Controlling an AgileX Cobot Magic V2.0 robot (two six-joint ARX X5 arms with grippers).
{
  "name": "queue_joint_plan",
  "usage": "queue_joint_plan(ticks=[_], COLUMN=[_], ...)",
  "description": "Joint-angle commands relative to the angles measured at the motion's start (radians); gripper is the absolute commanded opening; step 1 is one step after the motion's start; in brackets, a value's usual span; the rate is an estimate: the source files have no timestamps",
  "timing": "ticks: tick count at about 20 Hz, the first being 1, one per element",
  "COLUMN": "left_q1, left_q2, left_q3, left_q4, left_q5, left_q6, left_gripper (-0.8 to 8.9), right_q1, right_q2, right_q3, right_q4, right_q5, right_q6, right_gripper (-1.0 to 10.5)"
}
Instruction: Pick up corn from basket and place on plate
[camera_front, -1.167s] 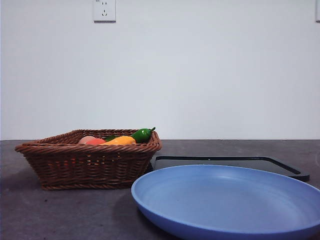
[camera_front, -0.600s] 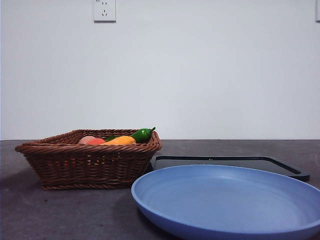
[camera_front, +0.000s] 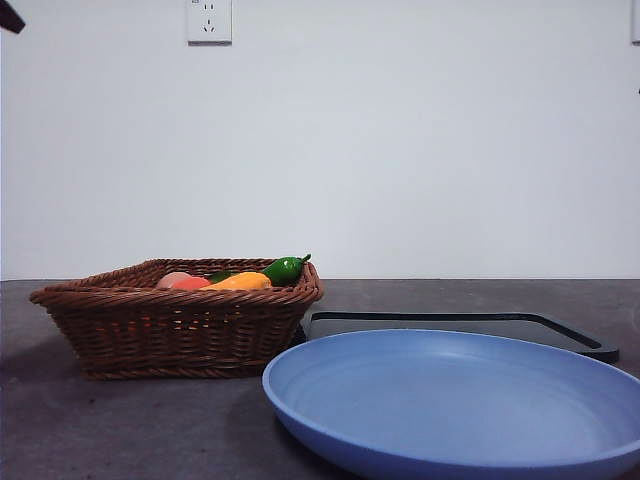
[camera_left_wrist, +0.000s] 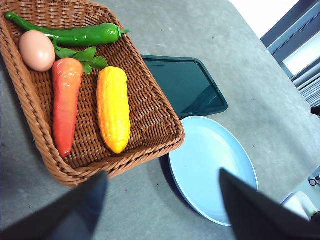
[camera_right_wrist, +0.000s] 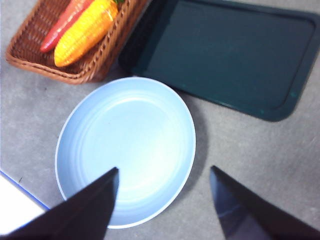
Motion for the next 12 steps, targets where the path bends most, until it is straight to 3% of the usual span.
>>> queue_joint_plan(ticks=[1,12], left_q1=[-0.002,-0.002], left_q2=[0.01,0.01], left_q3=[0.017,0.017], left_q4=[0.011,0.011], left_q5=[0.005,0.005], left_q6=[0.016,0.015], left_gripper=[4.04,4.04], right_q1=[0.003,0.07], right_q2=[0.047,0.456], right_q3=[0.018,0.018], right_q4=[0.011,0.142], right_q5=[-0.001,0.0], right_q6=[0.016,0.019], right_gripper=[3.2,3.1])
